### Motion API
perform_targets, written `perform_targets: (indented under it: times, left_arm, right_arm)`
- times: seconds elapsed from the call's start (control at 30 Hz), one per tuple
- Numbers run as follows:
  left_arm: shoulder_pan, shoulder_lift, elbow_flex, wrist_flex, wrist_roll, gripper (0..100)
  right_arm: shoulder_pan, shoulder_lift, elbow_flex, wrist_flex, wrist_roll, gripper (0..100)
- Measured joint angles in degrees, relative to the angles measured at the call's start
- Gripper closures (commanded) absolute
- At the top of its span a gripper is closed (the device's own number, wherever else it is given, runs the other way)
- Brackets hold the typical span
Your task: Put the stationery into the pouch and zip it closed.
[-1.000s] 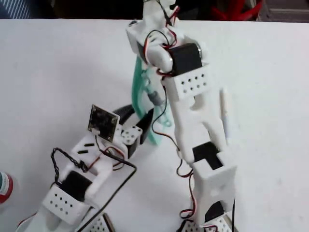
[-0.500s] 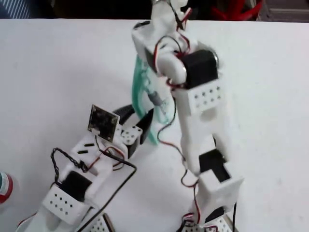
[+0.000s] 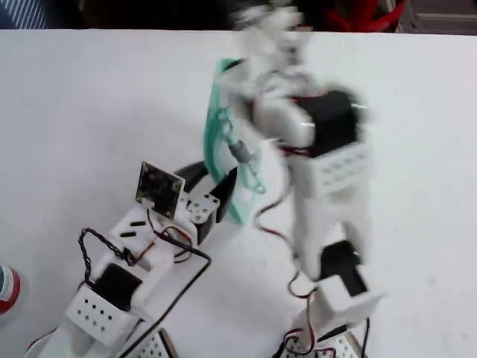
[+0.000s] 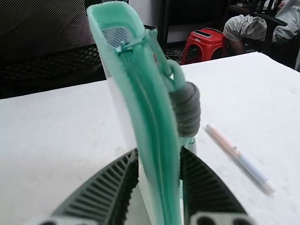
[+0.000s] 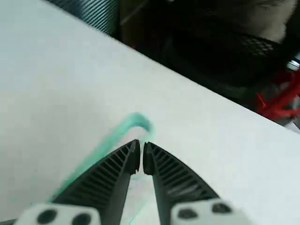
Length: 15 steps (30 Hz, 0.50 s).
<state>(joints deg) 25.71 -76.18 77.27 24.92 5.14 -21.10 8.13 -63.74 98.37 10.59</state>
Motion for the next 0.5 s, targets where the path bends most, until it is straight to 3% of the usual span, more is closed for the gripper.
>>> perform_targets:
  times: [0.13, 0.23, 0.37, 0.5]
  left_arm:
    - [0.0, 0.0, 0.0, 0.0, 0.0, 85]
    - [0.0, 0.0, 0.0, 0.0, 0.0, 85]
    - [0.0, 0.0, 0.0, 0.0, 0.0, 85]
    - [0.0, 0.0, 0.0, 0.0, 0.0, 85]
  right_arm:
    - [13.19, -2.9, 7.91, 0.0, -0.88, 96.5]
    - [20.57, -3.16, 18.37, 0.0, 2.11, 88.0]
    - [26.64, -2.99, 32.44, -4.31, 3.43, 75.8]
    - [29.1, 0.53, 42.2, -13.01, 4.04, 75.2]
